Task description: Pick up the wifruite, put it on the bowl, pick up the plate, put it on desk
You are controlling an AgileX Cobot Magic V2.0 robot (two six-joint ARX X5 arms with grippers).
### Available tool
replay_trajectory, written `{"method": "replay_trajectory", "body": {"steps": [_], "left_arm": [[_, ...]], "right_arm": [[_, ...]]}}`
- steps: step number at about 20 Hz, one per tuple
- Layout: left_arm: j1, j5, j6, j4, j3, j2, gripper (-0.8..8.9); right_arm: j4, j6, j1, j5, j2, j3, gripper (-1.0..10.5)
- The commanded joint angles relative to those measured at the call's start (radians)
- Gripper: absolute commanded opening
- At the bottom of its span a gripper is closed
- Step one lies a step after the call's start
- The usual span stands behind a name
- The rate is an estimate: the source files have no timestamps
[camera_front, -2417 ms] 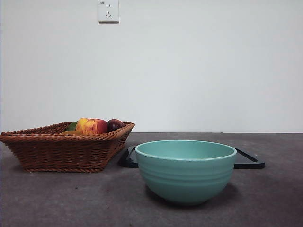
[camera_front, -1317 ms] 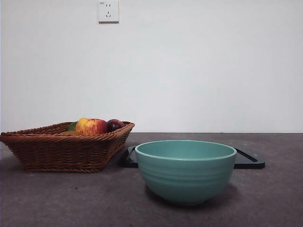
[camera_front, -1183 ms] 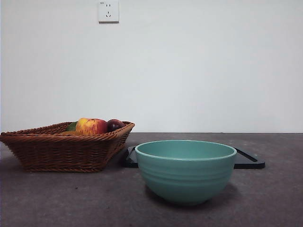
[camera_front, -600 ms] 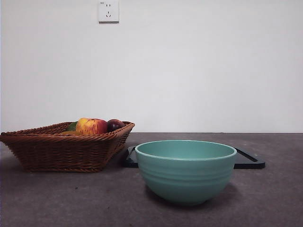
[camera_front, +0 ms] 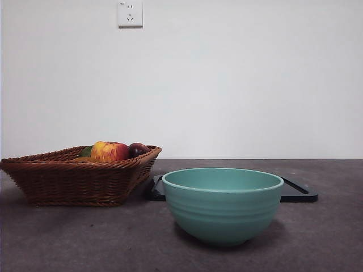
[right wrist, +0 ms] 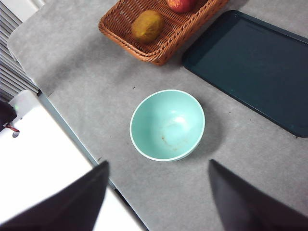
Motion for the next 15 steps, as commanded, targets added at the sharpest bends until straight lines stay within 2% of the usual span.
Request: {"method": "replay_trajectory", "body": {"steps": [1, 15], "left_arm": [[-0.003, 0.006, 0.014, 0.008, 0.023, 0.005, 4.74], [-0.003, -0.017, -0.011, 0.018, 0.024, 0.043, 4.69]], "right_arm": [[0.01, 0.002, 0.005, -0.001, 0.008, 0.02, 3.6], [0.01, 0.014, 0.005, -0.001, 0.008, 0.02, 3.6]]}}
